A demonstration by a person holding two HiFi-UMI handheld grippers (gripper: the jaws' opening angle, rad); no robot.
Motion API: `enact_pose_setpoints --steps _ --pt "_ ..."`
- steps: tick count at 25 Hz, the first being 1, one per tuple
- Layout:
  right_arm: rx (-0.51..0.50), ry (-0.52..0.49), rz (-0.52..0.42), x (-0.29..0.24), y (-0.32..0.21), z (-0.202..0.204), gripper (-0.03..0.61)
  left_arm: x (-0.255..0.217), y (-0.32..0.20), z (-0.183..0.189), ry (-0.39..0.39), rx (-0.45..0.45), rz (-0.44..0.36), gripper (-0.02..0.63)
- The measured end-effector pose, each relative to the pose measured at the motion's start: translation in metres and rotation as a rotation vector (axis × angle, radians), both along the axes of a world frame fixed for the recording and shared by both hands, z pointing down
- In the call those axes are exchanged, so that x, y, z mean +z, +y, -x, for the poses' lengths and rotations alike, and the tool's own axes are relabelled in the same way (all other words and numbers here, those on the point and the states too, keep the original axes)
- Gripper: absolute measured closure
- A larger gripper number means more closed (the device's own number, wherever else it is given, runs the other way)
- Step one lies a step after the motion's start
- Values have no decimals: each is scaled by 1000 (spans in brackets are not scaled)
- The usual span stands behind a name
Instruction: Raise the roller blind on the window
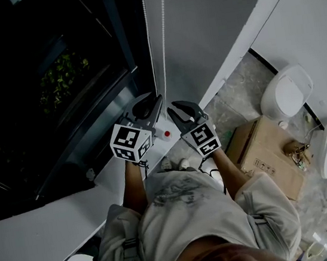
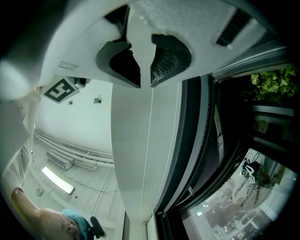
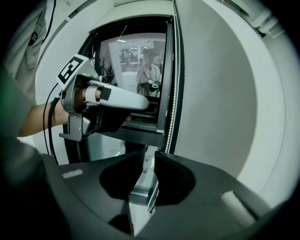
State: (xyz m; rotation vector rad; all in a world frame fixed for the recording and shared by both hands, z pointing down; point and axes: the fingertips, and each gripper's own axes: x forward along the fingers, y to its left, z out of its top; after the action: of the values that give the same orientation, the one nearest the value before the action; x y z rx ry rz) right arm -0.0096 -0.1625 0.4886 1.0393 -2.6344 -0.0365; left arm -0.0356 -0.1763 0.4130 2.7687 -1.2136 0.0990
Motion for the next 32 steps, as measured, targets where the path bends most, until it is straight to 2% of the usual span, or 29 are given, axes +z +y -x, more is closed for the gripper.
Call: enact_pose_setpoints --steps 5,8,16,23,32 --pt "7 -62 -63 -35 7 -1 569 0 5 6 23 -22 -12 576" --pt "-1 -97 -92 -56 11 0 569 1 8 10 28 -36 -17 605" --pt "-24 -195 -148 -100 21 -3 571 -4 21 18 41 -55 -31 607" --pt "-33 -218 -158 -100 25 -3 571 -2 28 22 46 -65 -27 607" --pt "-14 -214 -115 -96 28 -8 571 -2 30 22 43 -71 -30 607"
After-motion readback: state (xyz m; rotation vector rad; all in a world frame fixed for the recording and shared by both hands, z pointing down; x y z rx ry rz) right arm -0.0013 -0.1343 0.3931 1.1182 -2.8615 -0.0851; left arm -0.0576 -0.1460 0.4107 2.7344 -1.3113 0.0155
